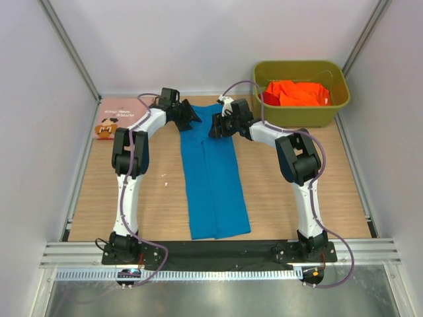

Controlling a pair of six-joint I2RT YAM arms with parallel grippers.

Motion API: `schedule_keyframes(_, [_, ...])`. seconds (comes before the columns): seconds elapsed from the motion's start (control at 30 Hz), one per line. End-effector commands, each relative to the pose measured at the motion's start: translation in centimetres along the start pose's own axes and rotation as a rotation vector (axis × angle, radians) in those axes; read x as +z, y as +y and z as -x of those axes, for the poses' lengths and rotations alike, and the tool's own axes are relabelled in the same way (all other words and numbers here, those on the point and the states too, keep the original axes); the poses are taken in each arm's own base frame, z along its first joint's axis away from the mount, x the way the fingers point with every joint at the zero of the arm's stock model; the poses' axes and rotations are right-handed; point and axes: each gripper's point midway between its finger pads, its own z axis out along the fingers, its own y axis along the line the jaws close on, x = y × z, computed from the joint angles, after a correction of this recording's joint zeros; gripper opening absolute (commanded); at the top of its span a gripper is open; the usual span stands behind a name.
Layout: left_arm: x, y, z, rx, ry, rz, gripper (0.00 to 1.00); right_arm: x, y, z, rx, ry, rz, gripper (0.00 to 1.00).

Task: Fold and stack the t-shirts
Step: Fold the tshirt

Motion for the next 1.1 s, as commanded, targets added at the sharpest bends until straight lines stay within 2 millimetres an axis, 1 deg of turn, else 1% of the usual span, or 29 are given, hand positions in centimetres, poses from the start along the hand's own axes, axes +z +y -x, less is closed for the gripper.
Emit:
schedule_keyframes(0.0, [0.4, -0.6, 1.7, 0.015, -0.039, -0.034, 0.59, 0.5, 0.6, 3.1, -0.084, -0.076, 0.048, 0.59])
schedule_keyframes(0.1, [0.8, 0.0, 1.6, 0.013, -0.037, -0.022, 0.59, 0.9, 1.0, 2.5, -0.085, -0.063, 0.081, 0.59])
schedule_keyframes(0.23, [1.0, 0.5, 1.5, 0.016, -0.038, -0.008, 0.59, 1.0, 1.5, 2.4, -0.068, -0.069, 0.116, 0.58])
schedule_keyframes(0.3, [1.2, 0.8, 1.5, 0.015, -0.040, 0.000, 0.59, 1.0, 1.8, 2.6, -0.054, -0.079, 0.126, 0.56])
schedule_keyframes(0.4, [1.6, 1.2, 1.3, 0.011, -0.036, 0.008, 0.59, 0.8, 2.1, 3.0, -0.032, -0.086, 0.133, 0.50])
schedule_keyframes(0.43, [1.7, 1.3, 1.2, 0.010, -0.034, 0.010, 0.59, 0.6, 2.1, 3.1, -0.011, -0.087, 0.135, 0.45])
schedule_keyframes(0.5, [1.9, 1.5, 1.1, 0.006, -0.033, 0.013, 0.59, 0.5, 2.0, 3.1, 0.012, -0.085, 0.134, 0.41])
schedule_keyframes(0.53, [1.9, 1.6, 1.1, 0.004, -0.033, 0.017, 0.59, 0.5, 2.0, 3.0, 0.033, -0.078, 0.132, 0.36])
schedule_keyframes(0.57, [2.0, 1.7, 1.2, 0.003, -0.034, 0.020, 0.59, 0.4, 2.0, 3.3, 0.043, -0.078, 0.129, 0.36])
schedule_keyframes(0.77, [2.2, 2.0, 1.2, 0.001, -0.033, 0.026, 0.59, 0.1, 1.1, 2.9, 0.156, -0.054, 0.121, 0.36])
schedule_keyframes(0.8, [2.3, 2.1, 1.1, 0.001, -0.033, 0.028, 0.59, 0.0, 1.0, 3.1, 0.167, -0.052, 0.117, 0.31])
schedule_keyframes(0.83, [2.3, 2.1, 1.2, 0.001, -0.034, 0.030, 0.60, -0.1, 0.6, 3.2, 0.184, -0.052, 0.097, 0.19])
schedule_keyframes(0.9, [2.4, 2.2, 1.2, 0.003, -0.033, 0.033, 0.60, -0.5, -0.3, 3.2, 0.236, -0.031, 0.060, 0.13])
schedule_keyframes(0.93, [2.5, 2.3, 1.1, 0.002, -0.031, 0.035, 0.60, -0.7, -0.7, 3.2, 0.253, -0.023, 0.042, 0.08])
schedule_keyframes(0.97, [2.5, 2.4, 1.1, 0.006, -0.032, 0.038, 0.60, -1.2, -1.6, 3.3, 0.278, -0.007, 0.003, 0.06])
schedule_keyframes(1.07, [2.5, 2.6, 1.1, 0.011, -0.033, 0.048, 0.60, -2.1, -2.3, 3.1, 0.306, 0.008, -0.047, 0.05])
